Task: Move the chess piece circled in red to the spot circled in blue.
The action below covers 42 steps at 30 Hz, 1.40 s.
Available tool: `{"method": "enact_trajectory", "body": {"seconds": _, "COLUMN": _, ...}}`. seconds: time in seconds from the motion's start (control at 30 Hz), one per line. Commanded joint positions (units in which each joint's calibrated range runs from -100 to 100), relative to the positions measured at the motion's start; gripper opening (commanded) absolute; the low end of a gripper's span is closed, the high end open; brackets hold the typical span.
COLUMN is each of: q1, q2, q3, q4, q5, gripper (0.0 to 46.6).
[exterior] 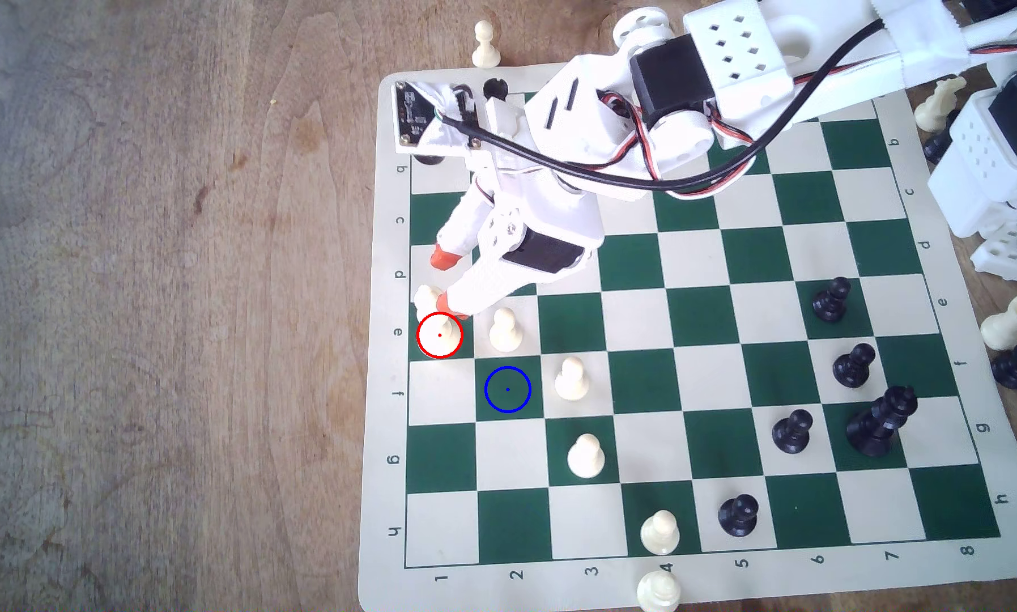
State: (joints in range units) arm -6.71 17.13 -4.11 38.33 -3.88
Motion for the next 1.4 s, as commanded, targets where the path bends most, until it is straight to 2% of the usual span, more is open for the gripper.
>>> {"method": "enact_trajectory", "body": {"seconds": 0.0, "q1": 0.26, "q2": -1.51, "q3": -3.68, "q4": -1.55, "q5": -0.29, "gripper": 12.3}}
{"method": "enact_trajectory", "body": {"seconds": 1.2, "q1": -0.13, "q2": 3.24, "q3": -3.5, "q4": -7.86, "q5": -1.81, "gripper": 12.0}}
{"method": "enact_trajectory", "body": {"seconds": 1.23, "q1": -0.13, "q2": 3.24, "q3": -3.5, "q4": -7.78, "q5": -1.81, "gripper": 11.5}}
{"method": "enact_trajectory", "body": {"seconds": 1.3, "q1": -0.13, "q2": 3.24, "q3": -3.41, "q4": -6.96, "q5": -1.22, "gripper": 0.1}}
{"method": "enact_trajectory", "body": {"seconds": 1.37, "q1": -0.21, "q2": 3.15, "q3": -3.14, "q4": -6.14, "q5": -0.93, "gripper": 0.1}}
